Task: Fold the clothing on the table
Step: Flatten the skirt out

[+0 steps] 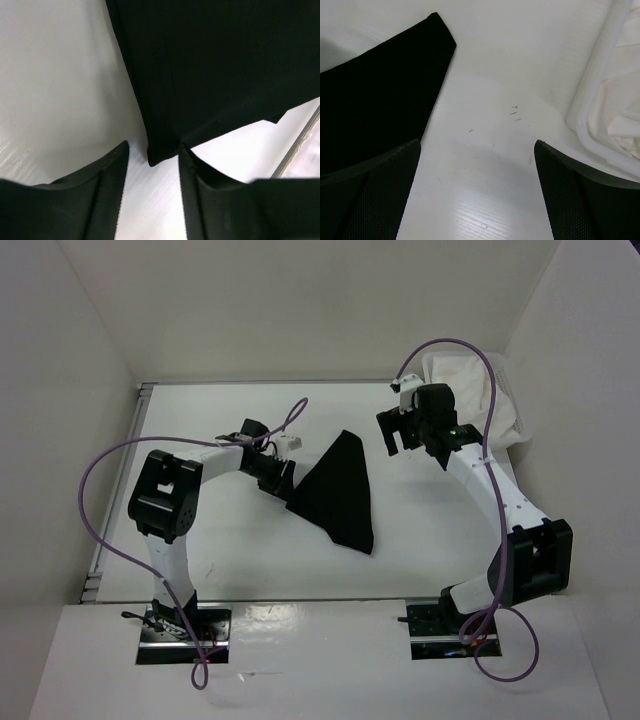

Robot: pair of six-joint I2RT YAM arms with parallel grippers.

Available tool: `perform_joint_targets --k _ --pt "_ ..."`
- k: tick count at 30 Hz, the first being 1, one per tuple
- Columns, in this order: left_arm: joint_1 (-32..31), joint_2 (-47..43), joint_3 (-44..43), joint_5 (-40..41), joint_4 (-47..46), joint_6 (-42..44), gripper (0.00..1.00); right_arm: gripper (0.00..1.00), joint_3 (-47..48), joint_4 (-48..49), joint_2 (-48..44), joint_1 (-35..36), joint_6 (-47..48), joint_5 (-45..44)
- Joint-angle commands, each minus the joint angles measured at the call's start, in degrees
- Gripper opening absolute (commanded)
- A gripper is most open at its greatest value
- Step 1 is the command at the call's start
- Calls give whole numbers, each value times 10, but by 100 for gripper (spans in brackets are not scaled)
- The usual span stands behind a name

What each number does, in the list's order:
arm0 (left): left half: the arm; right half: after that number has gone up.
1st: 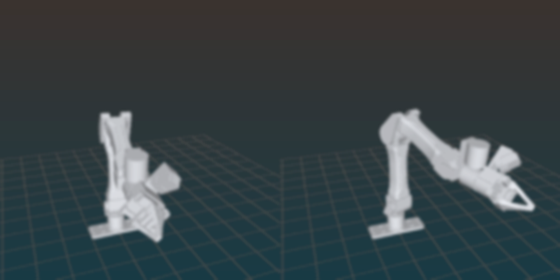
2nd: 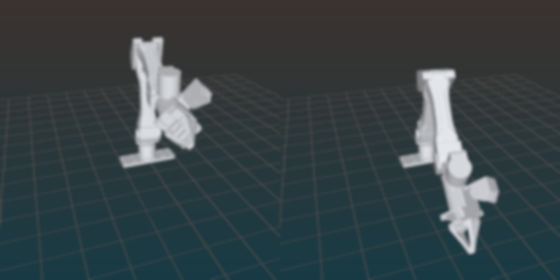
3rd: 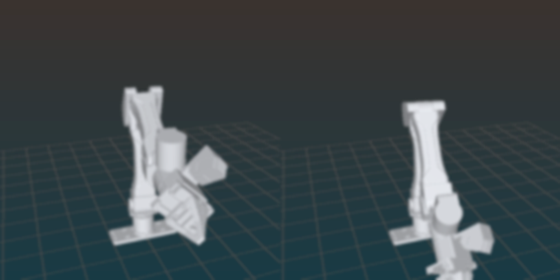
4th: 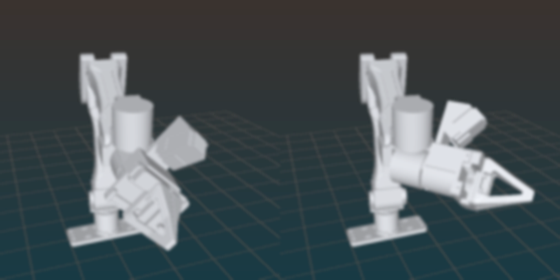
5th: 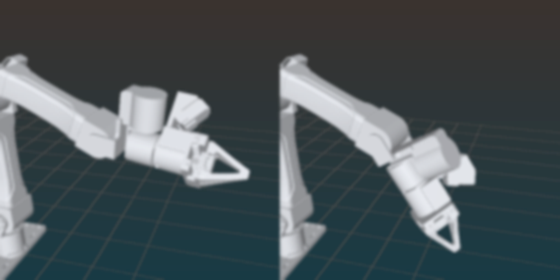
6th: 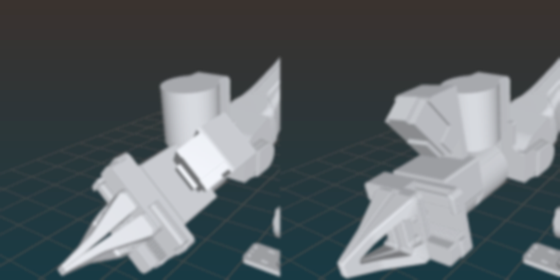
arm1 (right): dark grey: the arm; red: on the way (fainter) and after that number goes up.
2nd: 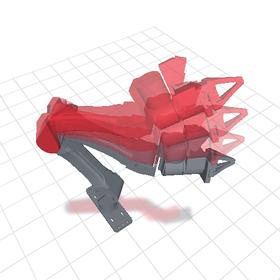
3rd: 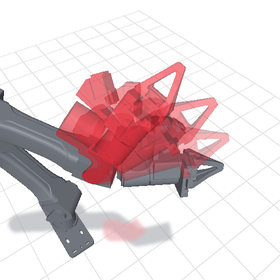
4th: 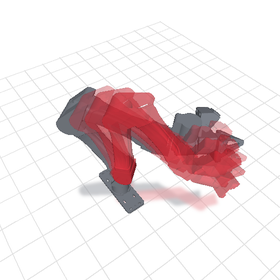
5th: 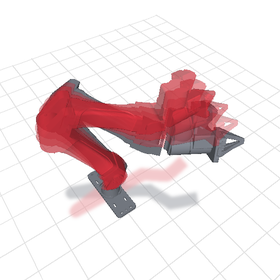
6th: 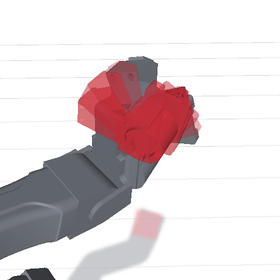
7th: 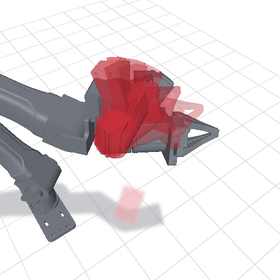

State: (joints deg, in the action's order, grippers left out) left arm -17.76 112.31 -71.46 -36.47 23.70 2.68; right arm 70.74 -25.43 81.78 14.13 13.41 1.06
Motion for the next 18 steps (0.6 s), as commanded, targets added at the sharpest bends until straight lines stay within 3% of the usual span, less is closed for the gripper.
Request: perform_joint_targets --k 1,5,18 --pt "3 25 -8 -27 26 20 50 98 -4 28 -21 5 7 5" --pt "3 25 -8 -33 64 37 36 98 -4 33 -21 5 7 5" --pt "-3 19 3 -39 105 63 36 98 -4 33 -5 5 7 5"
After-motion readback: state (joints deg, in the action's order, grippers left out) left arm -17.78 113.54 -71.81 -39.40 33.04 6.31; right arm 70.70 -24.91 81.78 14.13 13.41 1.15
